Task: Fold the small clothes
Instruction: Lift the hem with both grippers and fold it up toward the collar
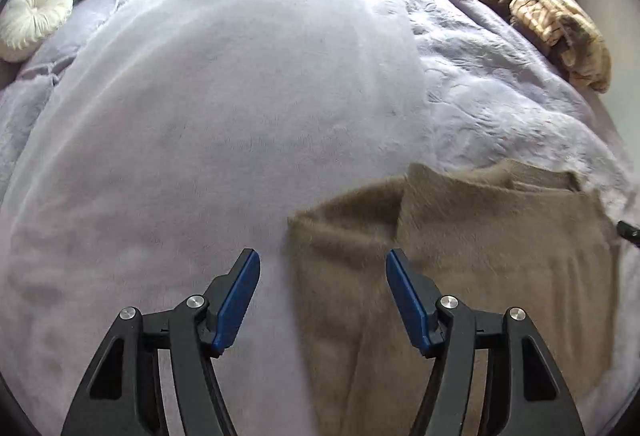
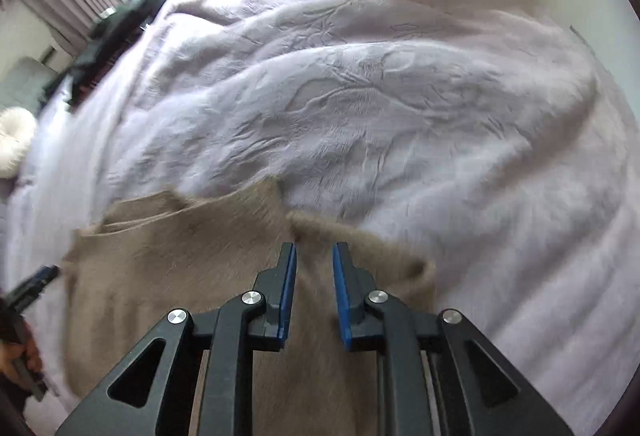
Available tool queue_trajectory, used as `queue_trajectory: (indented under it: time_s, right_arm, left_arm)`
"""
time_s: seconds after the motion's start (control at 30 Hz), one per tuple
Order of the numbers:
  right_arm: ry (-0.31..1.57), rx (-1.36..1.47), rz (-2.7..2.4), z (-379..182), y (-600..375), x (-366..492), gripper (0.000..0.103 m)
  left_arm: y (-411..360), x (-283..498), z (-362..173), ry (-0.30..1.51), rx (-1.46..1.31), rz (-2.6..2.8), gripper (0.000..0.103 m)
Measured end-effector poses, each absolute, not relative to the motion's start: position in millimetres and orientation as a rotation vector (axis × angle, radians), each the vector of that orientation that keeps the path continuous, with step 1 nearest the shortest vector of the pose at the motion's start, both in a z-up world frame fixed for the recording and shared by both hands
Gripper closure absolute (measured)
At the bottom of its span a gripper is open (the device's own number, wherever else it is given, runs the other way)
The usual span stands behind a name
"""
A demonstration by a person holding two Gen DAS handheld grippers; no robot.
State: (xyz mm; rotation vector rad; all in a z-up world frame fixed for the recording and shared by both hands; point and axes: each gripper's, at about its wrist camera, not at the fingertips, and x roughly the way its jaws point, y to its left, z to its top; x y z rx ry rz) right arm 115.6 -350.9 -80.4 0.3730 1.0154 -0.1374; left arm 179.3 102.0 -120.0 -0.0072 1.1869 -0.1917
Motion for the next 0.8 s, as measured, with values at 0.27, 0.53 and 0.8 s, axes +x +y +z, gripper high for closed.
queue_trajectory:
  time_s: [0.27, 0.53, 0.8]
  right_arm:
    - [1.065, 0.474, 0.03, -95.5, -310.4, 30.2, 0.081]
    - [1.186, 0.527, -0.003, -143.1, -298.5, -16.6, 0.081]
    - [1.045, 0.989, -0.026, -155.5, -338.8, -87.2, 0.038]
  left_arm:
    - [98.5, 105.2, -124.3, 1.286, -0.066, -0.253, 0.036]
    - [119.1, 57.7, -158.9, 1.379, 0.016, -0.143, 0.016]
    - [168.6, 24.4, -162.7, 1.45, -0.576, -0.194, 0.016]
